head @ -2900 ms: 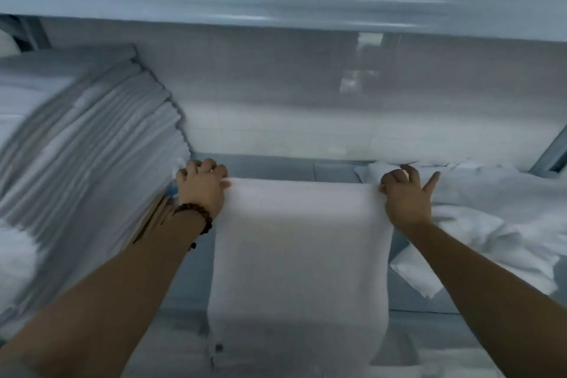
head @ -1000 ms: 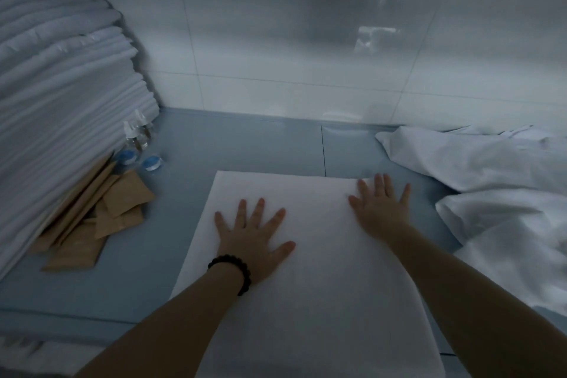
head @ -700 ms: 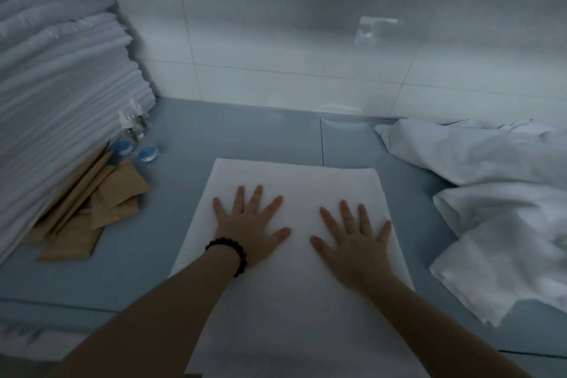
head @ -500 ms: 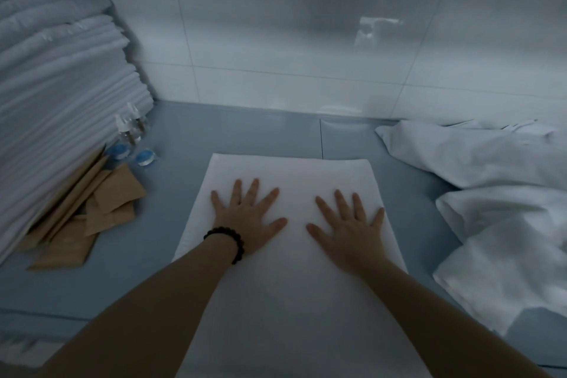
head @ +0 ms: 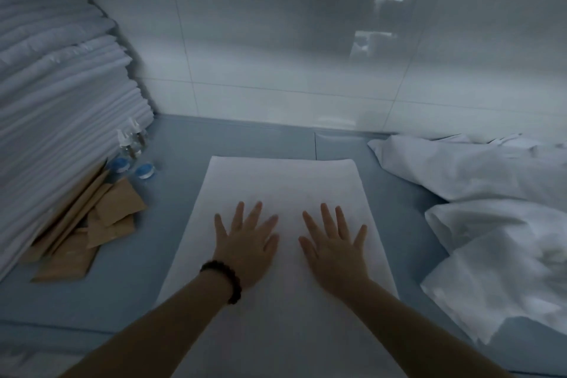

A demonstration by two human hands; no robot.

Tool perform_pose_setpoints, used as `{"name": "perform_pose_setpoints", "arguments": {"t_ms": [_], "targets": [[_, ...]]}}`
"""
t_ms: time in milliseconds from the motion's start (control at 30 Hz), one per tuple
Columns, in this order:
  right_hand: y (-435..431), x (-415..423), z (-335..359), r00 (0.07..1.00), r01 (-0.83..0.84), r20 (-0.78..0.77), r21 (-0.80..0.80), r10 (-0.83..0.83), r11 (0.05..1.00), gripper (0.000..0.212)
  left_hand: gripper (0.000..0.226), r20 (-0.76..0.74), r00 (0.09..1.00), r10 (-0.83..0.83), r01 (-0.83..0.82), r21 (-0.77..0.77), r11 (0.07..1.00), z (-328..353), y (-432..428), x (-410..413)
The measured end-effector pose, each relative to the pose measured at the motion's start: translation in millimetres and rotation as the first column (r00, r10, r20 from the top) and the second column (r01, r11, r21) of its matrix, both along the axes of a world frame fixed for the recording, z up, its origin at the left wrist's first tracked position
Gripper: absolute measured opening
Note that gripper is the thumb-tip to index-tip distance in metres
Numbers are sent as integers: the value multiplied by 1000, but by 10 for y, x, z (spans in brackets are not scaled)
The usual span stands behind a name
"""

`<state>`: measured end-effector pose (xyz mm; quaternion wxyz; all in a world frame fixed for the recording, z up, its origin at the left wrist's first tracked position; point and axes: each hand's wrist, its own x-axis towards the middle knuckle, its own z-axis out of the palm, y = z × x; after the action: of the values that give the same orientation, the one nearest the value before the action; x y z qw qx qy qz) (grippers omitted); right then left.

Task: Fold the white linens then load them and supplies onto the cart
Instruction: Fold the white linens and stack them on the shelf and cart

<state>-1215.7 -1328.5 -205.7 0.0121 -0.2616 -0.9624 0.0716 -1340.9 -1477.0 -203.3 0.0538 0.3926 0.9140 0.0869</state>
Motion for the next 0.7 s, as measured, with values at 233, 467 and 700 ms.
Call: {"name": "perform_pose_setpoints", "arguments": {"t_ms": [233,467,700], "targets": [[-194,406,-164,991,-67,120,61,59,996,67,67,-24,992,-120,115,-153,981,-217,-294,296],[213,131,-93,981,-146,134,47,139,988,62,64,20,983,-181,181,-183,966,-141,-173,-77],[558,707,-48,989,-55,141,28,51,998,59,71,-6,972,-236,231,-186,955,-163,-860,-269]]}}
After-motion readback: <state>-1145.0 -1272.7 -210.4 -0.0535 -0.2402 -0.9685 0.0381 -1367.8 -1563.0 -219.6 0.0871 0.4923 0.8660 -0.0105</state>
